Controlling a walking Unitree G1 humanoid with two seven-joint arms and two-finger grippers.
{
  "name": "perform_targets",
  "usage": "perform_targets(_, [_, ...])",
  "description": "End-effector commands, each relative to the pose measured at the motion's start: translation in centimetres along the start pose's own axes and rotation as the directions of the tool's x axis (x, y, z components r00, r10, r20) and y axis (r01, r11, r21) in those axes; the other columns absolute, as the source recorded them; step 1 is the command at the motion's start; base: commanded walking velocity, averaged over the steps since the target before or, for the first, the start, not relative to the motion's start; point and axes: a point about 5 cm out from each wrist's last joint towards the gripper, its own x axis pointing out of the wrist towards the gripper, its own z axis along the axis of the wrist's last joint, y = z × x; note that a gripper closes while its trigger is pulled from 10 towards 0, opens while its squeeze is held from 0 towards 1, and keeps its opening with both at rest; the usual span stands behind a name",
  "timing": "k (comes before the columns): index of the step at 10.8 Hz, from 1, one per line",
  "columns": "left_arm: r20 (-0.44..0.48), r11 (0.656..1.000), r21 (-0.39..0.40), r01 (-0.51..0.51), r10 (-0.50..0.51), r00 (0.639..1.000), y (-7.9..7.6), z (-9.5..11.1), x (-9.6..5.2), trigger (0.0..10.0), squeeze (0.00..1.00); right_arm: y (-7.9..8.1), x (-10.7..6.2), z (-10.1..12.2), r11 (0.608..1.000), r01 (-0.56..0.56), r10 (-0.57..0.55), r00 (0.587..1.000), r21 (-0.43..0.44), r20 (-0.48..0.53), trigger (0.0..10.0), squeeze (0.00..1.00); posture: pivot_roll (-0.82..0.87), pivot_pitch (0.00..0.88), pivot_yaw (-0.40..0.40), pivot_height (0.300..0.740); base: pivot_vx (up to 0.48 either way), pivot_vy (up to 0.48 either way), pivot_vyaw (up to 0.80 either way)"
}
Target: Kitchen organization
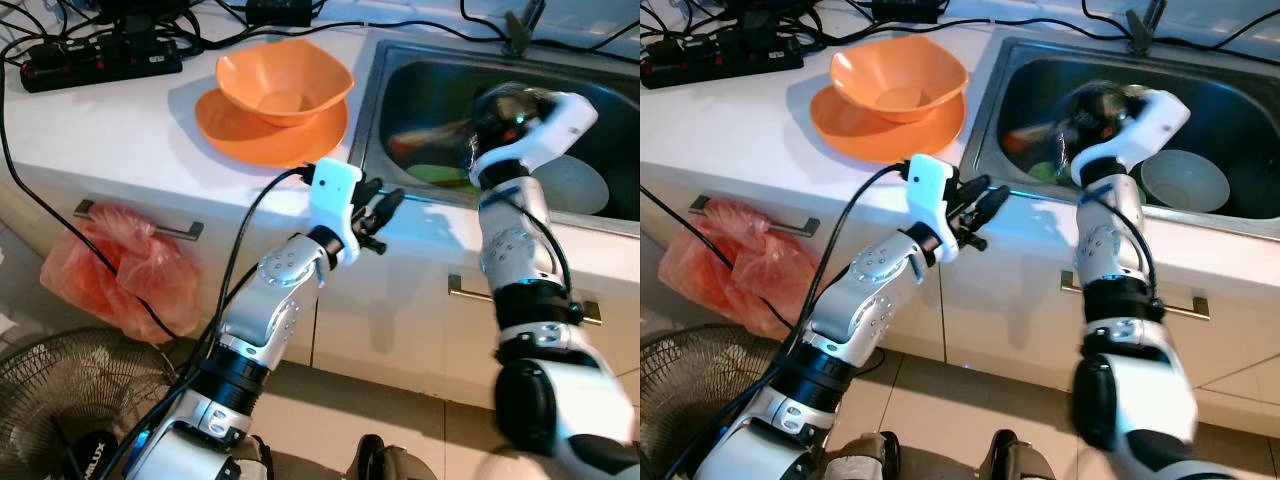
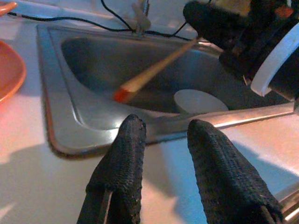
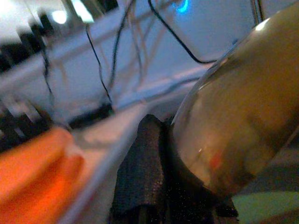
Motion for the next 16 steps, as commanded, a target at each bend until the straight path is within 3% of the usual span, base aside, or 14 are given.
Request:
perform_targets(1, [-0.006,1.0,0.018,0.014,-0.014,1.0,-0.3,-0.3,0.1,10.0,0.0,0.5,0.4,0.4,0.999,-0.014,0.014,1.0,-0.051,0.012,10.0,0.0,0.16,0.145,-0.019,0.74,0.0,0.0,0.0])
perform_targets(5, [-0.039,0.998,0.041,0.045,-0.043,0.998,-1.0,-0.6,-0.5,10.0,0.0,0.2,0.2,-1.2,0.965,-0.04,0.027,0.998,-0.26,-0.055,10.0,0.0,0.17,0.128,-0.021,0.74,0.0,0.0,0.0])
perform_targets(16, [-0.042,0.998,0.044,0.048,-0.046,0.998,-1.0,-0.6,-0.5,10.0,0.0,0.2,0.2,-1.4,0.963,-0.044,0.028,0.998,-0.264,-0.061,10.0,0.0,0.17,0.127,-0.021,0.74,0.0,0.0,0.0])
